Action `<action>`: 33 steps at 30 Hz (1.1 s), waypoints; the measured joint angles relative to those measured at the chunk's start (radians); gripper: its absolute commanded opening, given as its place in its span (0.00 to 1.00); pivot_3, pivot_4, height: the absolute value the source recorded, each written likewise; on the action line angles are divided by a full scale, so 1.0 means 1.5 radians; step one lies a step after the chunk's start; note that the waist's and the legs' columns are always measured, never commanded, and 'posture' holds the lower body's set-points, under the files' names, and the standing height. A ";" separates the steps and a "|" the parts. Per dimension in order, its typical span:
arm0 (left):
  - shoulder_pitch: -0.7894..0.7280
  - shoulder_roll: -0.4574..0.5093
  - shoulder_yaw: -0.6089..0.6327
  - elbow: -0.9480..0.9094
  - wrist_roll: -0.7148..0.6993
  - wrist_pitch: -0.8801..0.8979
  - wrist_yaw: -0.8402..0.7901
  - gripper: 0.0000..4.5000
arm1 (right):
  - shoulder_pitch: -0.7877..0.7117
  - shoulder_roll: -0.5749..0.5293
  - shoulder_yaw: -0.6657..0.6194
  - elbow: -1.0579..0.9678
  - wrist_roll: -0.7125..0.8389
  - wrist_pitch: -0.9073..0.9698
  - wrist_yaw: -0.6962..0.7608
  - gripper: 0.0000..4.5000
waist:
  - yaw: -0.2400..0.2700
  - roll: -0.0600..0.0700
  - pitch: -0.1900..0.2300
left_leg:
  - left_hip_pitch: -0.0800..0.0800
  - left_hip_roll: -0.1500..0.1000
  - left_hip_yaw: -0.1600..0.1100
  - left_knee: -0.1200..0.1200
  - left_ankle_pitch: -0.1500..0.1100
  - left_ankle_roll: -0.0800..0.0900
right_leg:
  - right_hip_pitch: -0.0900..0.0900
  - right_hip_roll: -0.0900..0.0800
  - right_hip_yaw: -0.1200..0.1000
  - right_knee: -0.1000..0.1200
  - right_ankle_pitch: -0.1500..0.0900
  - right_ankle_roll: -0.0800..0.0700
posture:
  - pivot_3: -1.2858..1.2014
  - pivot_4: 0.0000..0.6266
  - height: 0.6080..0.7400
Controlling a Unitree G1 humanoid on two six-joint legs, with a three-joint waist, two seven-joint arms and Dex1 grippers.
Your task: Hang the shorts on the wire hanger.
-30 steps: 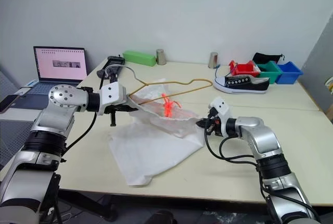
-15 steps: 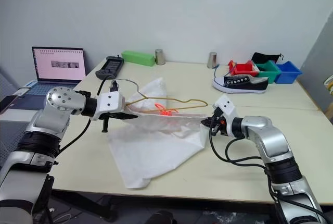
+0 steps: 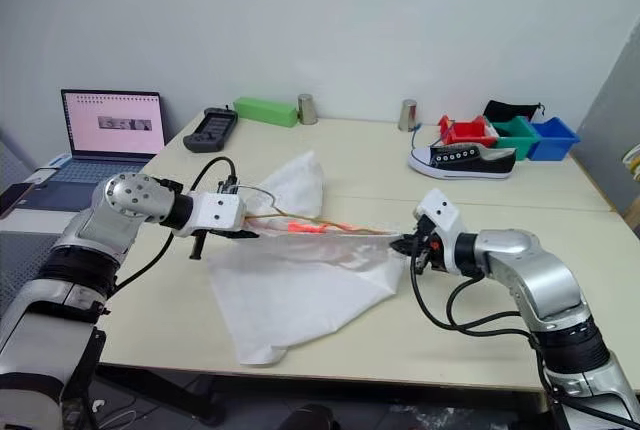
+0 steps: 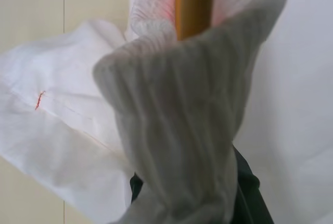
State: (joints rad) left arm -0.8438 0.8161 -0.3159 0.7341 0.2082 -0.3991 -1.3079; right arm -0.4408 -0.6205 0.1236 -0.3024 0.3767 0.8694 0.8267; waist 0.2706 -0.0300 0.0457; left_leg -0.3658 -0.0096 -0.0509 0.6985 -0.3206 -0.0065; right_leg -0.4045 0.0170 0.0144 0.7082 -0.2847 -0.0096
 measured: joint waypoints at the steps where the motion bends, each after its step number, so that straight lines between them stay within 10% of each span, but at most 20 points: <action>1: -0.002 0.000 -0.005 0.008 0.008 -0.006 0.005 0.00 | -0.001 -0.002 -0.001 -0.011 0.002 0.006 0.000 0.01 | 0.000 0.000 0.000 | 0.000 0.000 0.000 0.000 0.000 0.000 | 0.000 0.000 0.000 0.000 0.000 0.000 | 0.65 0.00 1.00; 17: -0.047 -0.110 -0.026 0.033 0.047 -0.012 0.093 0.00 | -0.071 -0.004 0.063 -0.083 -0.063 0.021 -0.106 0.01 | -0.015 0.000 0.000 | -0.001 0.000 -0.001 0.000 0.000 0.000 | 0.000 0.000 0.000 -0.002 0.000 0.000 | 0.63 0.00 1.00; 33: -0.047 -0.125 -0.027 0.025 0.050 -0.015 0.124 0.00 | -0.076 -0.103 0.100 -0.103 -0.079 0.019 -0.025 0.82 | -0.032 0.000 0.000 | -0.001 0.001 -0.001 0.000 0.000 0.000 | 0.000 0.000 0.000 -0.002 0.000 0.000 | 0.63 0.00 1.00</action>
State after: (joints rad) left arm -0.9137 0.6283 -0.3557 0.7723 0.2831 -0.4221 -1.1214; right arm -0.5554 -0.7753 0.2729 -0.4571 0.2590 0.8980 0.7889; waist 0.2220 -0.0305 0.0455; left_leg -0.3669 -0.0084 -0.0526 0.6984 -0.3206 -0.0065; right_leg -0.4039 0.0164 0.0149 0.7054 -0.2844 -0.0096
